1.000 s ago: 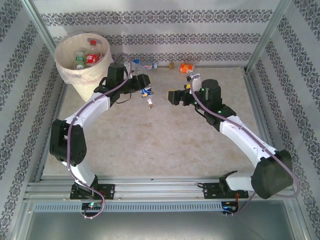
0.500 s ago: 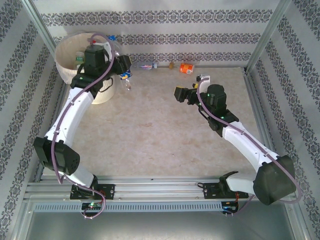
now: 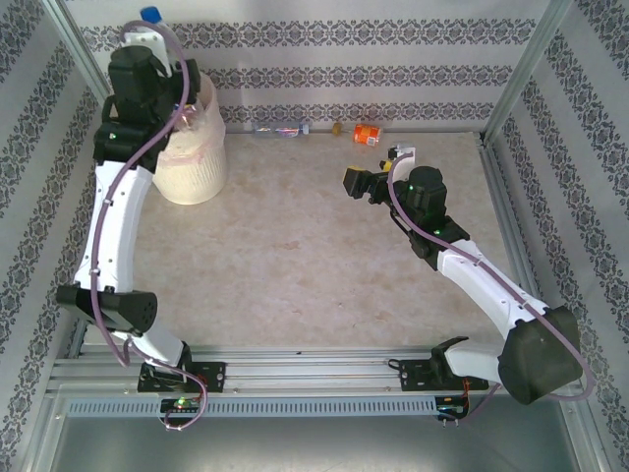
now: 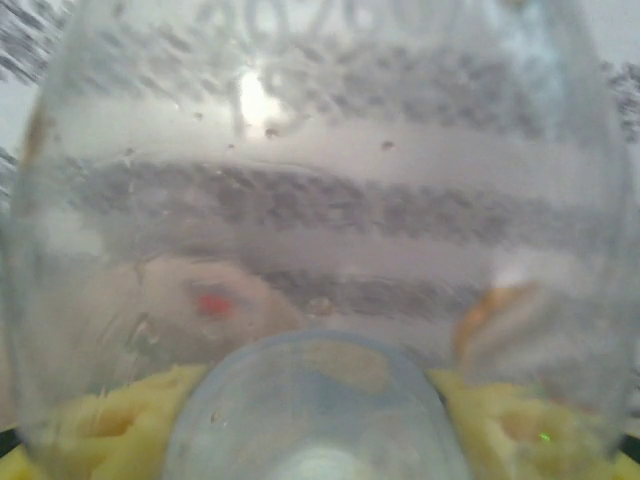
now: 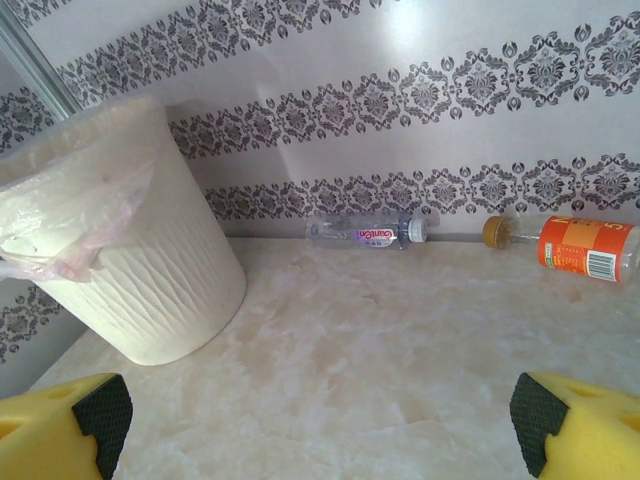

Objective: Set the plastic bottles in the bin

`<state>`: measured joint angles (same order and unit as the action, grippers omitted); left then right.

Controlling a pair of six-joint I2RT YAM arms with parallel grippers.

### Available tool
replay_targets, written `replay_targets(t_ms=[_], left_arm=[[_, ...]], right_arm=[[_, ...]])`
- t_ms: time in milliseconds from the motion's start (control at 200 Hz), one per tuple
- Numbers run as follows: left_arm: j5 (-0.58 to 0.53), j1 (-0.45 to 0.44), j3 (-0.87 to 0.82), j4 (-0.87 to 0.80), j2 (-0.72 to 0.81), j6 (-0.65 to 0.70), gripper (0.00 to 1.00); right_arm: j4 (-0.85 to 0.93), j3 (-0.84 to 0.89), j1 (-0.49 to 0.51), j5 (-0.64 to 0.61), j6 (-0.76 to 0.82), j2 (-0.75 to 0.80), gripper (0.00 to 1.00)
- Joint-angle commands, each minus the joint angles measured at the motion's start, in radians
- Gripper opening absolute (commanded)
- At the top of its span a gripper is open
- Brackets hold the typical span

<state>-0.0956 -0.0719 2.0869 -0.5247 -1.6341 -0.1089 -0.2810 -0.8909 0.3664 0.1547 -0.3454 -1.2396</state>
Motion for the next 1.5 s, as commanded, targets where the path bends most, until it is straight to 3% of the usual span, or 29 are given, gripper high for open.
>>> replay_targets(t_ms=[0, 385, 744, 824, 919, 964, 1084, 1494], left_arm=[[-0.049, 0.054, 0.074, -0.028, -0.068, 0.102, 0.55], [0.046, 0.231, 0.178, 0.025, -0.247, 0.162, 0.55], [0.166, 0.265, 0.196, -0.027, -0.356, 0.237, 0.55], [0.136, 0.267, 0.199, -0.04, -0.378, 0.244, 0.61], [0.151, 0.267, 0.274, -0.099, -0.427, 0.24, 0.83], [0.165, 0.267, 0.312, -0.124, -0.448, 0.231, 0.89], [0.204, 0.267, 0.38, -0.152, -0.472, 0.177, 0.92], [0.353, 0.267, 0.351, -0.175, -0.541, 0.044, 0.89]], right_arm=[[-0.031, -0.025, 0.001, 0.021, -0.012, -0.009, 0.98], [-0.009, -0.049, 0.003, 0.069, -0.022, -0.038, 0.98], [0.006, -0.066, 0.013, 0.075, -0.03, -0.065, 0.98], [0.006, -0.069, 0.013, 0.072, -0.028, -0.07, 0.98], [0.014, -0.081, 0.014, 0.075, -0.029, -0.078, 0.98], [0.017, -0.087, 0.014, 0.08, -0.03, -0.085, 0.98], [0.018, -0.095, 0.017, 0.085, -0.033, -0.094, 0.98], [0.031, -0.1, 0.022, 0.083, -0.028, -0.105, 0.98]])
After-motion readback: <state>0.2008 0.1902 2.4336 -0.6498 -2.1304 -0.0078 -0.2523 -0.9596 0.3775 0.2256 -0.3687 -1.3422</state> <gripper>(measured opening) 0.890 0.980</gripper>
